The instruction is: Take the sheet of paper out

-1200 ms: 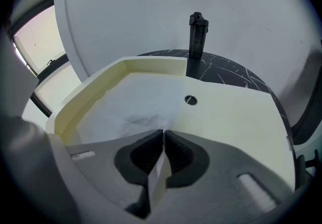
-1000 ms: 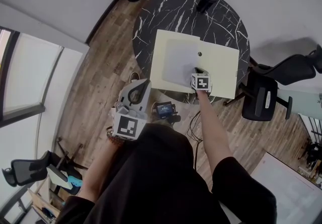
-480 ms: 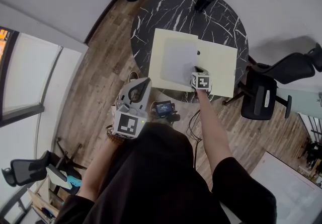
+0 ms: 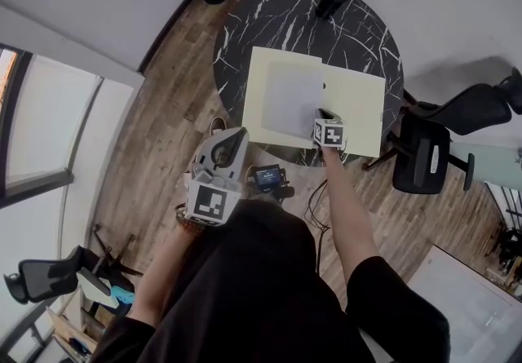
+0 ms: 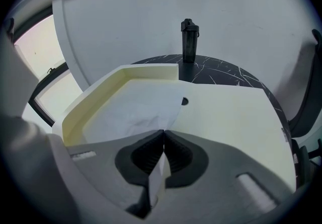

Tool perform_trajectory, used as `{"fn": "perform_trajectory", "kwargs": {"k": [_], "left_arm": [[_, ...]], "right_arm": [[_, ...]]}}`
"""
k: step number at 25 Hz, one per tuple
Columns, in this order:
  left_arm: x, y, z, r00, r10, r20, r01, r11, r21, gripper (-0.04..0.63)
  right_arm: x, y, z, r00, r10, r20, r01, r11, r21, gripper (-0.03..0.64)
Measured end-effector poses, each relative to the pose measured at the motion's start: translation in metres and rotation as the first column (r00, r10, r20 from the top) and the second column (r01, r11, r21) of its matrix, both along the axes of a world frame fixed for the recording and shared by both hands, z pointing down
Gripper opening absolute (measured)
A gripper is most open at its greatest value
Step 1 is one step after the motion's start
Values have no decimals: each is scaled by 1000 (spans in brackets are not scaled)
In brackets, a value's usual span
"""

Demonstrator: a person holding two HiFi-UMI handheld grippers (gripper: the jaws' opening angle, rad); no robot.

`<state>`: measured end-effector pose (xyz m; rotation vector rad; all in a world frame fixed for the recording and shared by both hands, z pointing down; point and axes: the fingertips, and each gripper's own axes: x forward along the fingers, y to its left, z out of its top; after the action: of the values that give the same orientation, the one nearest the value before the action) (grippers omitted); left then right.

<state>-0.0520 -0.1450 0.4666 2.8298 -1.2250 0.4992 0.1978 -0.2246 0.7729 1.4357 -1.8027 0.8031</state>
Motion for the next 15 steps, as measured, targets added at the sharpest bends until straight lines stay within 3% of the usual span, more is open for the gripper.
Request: {"fn": "perform_trajectory", "kwargs": {"k": [4, 8, 15], "left_arm": [[1, 2, 0, 1000, 12, 10, -12, 1000, 14, -6], [1, 3, 0, 999, -26, -26, 25, 999, -28, -6], [4, 5, 2, 1000, 26, 16, -26, 1000, 18, -6]], "right_arm": [[2, 1, -4, 1000, 7, -3, -7, 1000, 12, 0], [2, 4, -3, 1000, 6, 2, -6, 1000, 16, 0], [8, 6, -8, 1000, 12, -10, -12, 999, 33, 0]]}}
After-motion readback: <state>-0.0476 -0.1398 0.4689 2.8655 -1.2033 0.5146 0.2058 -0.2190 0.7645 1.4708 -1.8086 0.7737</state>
